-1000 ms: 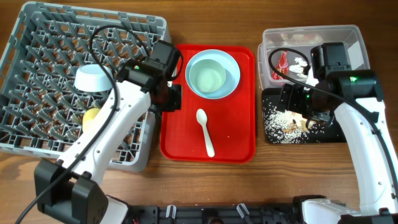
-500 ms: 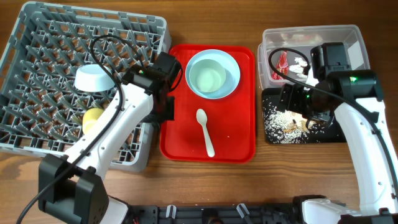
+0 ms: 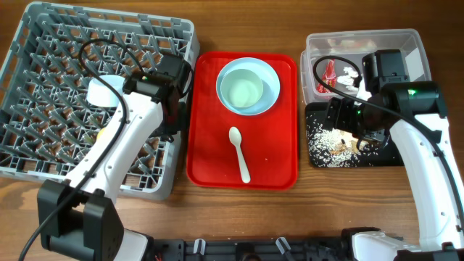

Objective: Sort waste into correct bins and load items into the dishwasher rack
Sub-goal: 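Carry the white fork to the rack and insert it upright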

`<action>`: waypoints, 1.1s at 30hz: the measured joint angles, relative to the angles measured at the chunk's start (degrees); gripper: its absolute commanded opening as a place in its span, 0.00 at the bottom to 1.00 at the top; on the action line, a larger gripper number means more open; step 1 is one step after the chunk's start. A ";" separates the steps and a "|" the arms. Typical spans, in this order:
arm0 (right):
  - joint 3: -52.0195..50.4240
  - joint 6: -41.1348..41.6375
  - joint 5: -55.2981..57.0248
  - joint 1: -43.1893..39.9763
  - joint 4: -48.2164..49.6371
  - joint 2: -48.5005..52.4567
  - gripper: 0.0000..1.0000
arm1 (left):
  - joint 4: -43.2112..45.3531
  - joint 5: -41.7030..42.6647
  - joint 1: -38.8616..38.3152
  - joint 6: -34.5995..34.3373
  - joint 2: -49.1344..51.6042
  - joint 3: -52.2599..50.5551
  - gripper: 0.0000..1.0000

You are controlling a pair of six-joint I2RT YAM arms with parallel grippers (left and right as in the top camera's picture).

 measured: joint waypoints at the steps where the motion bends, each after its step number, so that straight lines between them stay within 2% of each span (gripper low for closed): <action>1: 0.00 0.00 0.00 0.00 0.00 0.00 0.90 | 0.55 0.00 0.00 0.00 0.00 -0.42 0.04; 33: 0.00 0.02 0.00 0.00 0.00 0.00 0.90 | 10.21 1.51 0.28 -0.20 3.21 -1.90 0.04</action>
